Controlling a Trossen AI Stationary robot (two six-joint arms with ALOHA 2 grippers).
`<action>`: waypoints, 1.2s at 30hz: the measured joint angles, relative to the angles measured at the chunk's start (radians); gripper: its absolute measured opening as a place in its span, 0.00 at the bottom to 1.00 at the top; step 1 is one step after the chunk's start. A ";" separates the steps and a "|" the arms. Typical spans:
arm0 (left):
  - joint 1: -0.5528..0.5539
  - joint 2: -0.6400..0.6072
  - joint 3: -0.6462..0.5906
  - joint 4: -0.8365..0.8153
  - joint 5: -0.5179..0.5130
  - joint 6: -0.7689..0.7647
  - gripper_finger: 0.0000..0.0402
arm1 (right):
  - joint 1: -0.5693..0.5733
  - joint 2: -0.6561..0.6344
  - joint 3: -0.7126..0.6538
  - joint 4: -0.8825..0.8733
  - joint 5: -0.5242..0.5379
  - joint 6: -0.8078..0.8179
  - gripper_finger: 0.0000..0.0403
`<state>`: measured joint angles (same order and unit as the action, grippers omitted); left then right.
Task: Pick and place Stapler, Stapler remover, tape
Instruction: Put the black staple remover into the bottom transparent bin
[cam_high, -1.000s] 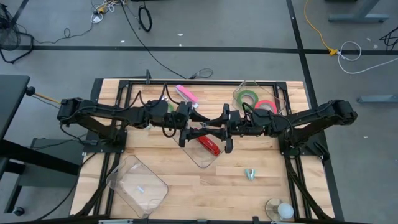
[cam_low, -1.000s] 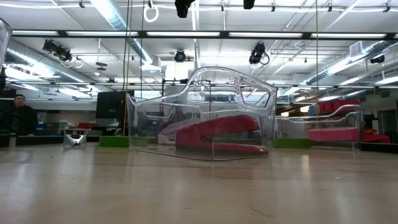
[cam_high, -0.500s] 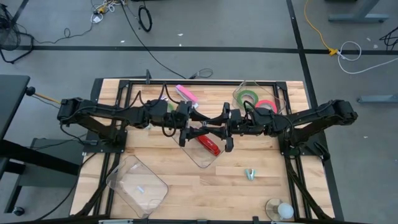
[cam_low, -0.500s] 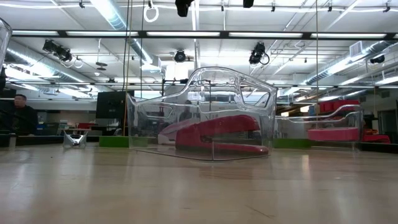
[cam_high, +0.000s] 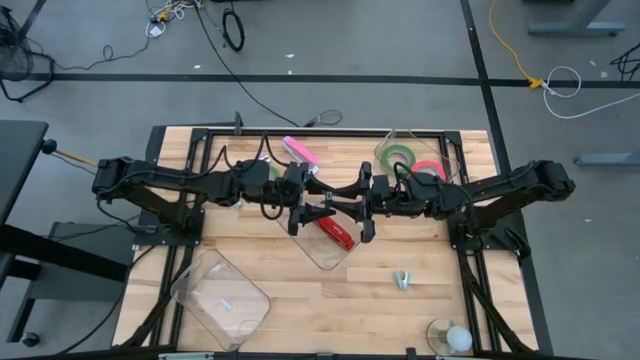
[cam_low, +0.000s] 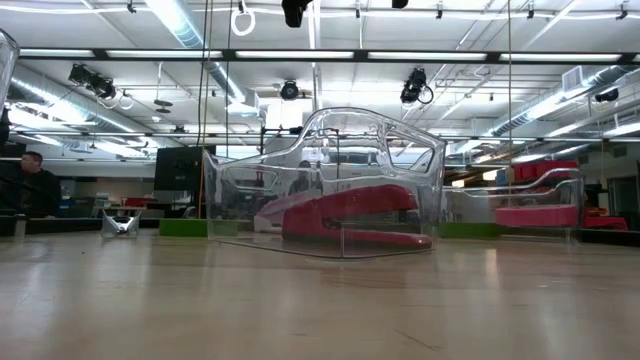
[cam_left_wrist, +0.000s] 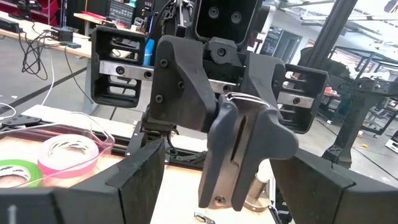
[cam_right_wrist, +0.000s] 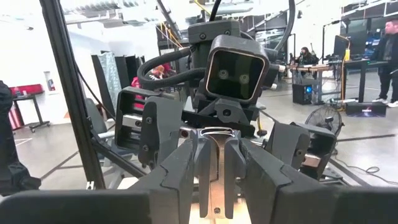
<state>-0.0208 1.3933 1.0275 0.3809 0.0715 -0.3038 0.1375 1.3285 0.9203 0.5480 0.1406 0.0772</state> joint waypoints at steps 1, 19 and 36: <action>0.000 0.000 0.000 0.000 0.000 0.000 0.71 | 0.000 0.000 0.000 0.001 0.000 0.000 0.27; 0.000 0.000 0.000 0.011 0.001 0.003 0.71 | 0.000 0.000 0.000 0.000 0.000 -0.007 0.27; 0.000 0.000 0.000 0.010 0.001 0.003 0.71 | 0.000 0.000 0.000 -0.002 0.000 -0.008 0.27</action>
<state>-0.0208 1.3937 1.0275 0.3912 0.0723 -0.3008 0.1371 1.3285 0.9203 0.5465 0.1410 0.0690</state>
